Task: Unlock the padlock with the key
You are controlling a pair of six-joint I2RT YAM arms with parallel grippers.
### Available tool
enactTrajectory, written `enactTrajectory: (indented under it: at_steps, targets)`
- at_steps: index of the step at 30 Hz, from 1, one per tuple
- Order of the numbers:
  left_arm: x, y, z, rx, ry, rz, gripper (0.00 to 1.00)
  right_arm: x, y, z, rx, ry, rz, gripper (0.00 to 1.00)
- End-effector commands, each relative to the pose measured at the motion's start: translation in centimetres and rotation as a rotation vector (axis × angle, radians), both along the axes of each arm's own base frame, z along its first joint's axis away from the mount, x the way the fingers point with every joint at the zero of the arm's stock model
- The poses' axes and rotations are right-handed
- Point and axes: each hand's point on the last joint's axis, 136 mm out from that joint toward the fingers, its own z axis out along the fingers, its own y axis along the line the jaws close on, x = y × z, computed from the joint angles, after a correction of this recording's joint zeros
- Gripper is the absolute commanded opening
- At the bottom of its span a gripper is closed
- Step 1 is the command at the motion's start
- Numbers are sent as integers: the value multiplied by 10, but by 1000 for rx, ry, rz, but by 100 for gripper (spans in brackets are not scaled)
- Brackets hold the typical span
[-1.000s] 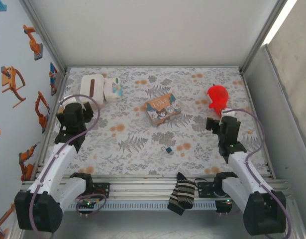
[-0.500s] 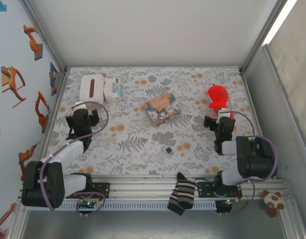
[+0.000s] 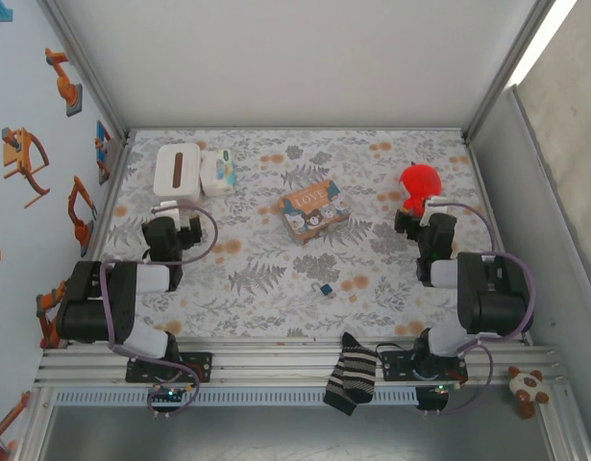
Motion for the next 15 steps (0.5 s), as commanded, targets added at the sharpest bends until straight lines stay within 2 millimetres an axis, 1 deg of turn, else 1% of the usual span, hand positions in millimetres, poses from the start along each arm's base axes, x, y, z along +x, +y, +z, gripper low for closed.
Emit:
enactTrajectory:
  at_steps: [1, 3, 15]
  targets:
    - [12, 3, 7, -59, -27, -12, 96, 2, -1, 3, 7, -7, -2, 100]
    - [15, 5, 9, -79, -40, -14, 96, 2, -1, 3, 7, -8, -1, 100]
    - [14, 5, 9, -76, -31, -13, 96, 2, -1, 3, 5, -4, -3, 100]
